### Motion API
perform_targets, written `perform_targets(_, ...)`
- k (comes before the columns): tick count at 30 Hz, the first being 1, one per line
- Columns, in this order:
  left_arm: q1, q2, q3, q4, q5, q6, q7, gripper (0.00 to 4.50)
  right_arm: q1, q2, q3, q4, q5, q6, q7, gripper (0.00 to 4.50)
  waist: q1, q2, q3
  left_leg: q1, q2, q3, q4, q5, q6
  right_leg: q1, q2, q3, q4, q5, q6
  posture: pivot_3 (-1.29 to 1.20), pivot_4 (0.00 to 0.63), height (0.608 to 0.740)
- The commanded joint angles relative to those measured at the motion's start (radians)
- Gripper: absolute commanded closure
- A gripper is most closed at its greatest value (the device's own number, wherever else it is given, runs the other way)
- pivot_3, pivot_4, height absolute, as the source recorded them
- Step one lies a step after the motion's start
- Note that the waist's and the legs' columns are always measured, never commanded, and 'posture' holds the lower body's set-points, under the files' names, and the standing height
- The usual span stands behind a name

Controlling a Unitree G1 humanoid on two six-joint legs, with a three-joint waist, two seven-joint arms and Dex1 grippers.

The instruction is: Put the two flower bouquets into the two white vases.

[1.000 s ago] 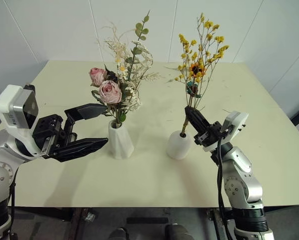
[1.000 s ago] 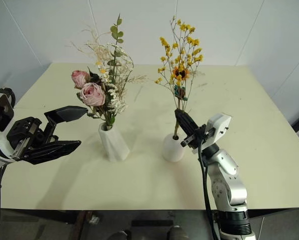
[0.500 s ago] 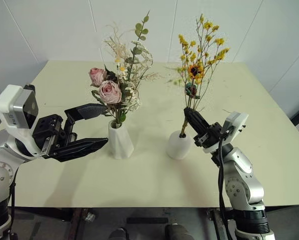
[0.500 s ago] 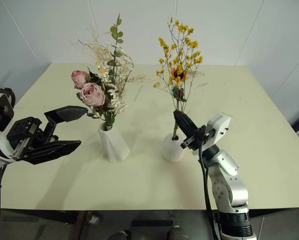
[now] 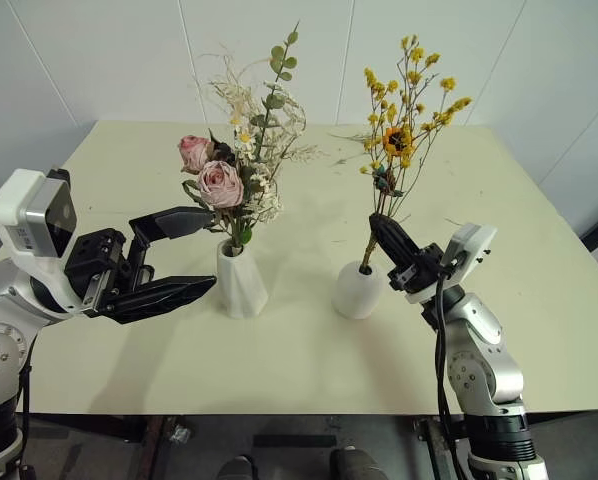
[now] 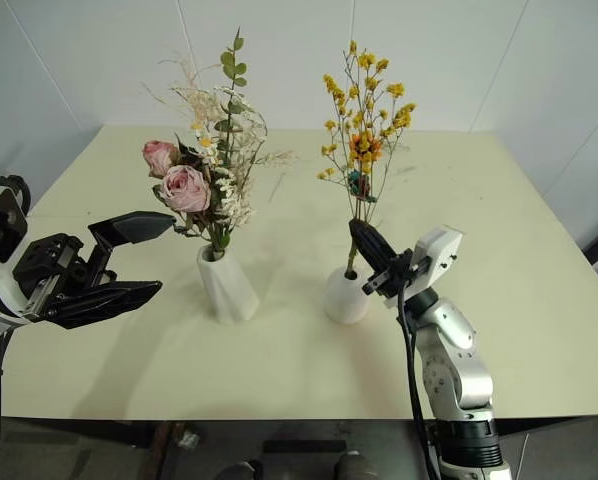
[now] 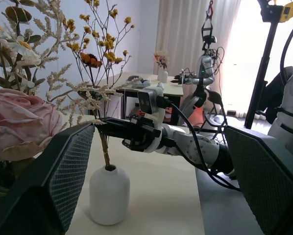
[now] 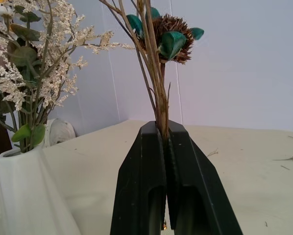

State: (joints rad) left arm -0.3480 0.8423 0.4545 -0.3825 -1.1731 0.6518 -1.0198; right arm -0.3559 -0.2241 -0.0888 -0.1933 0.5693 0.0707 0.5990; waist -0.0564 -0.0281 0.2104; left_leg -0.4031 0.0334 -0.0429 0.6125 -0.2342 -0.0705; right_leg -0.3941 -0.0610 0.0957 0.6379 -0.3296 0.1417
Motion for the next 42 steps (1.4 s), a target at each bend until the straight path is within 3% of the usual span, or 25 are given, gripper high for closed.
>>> perform_targets(1,-0.015,0.009,0.019,-0.018,-0.009,-0.013,-0.005,0.00,-0.024,-0.012,-0.016,-0.050,0.006,0.001,-0.009,4.43,0.000,0.000,0.000,0.000,0.000,0.000,0.000,0.000,0.000,0.000,0.000,0.000,0.000,0.000,0.000,0.00,0.150,0.740)
perform_targets(17,-0.016,0.004,0.015,-0.018,-0.006,-0.017,0.000,0.00,-0.001,-0.057,-0.040,-0.014,0.004,0.005,0.019,4.43,0.000,0.000,0.000,0.000,0.000,0.000,0.000,0.000,0.000,0.000,0.000,0.000,0.000,0.000,0.000,0.00,0.150,0.740)
perform_targets(42,-0.025,0.001,0.008,-0.018,-0.005,-0.013,0.006,0.00,0.021,-0.023,0.007,-0.008,-0.016,-0.007,0.020,4.43,0.000,0.000,0.000,0.000,0.000,0.000,0.000,0.000,0.000,0.000,0.000,0.000,0.000,0.000,0.000,0.00,0.150,0.740)
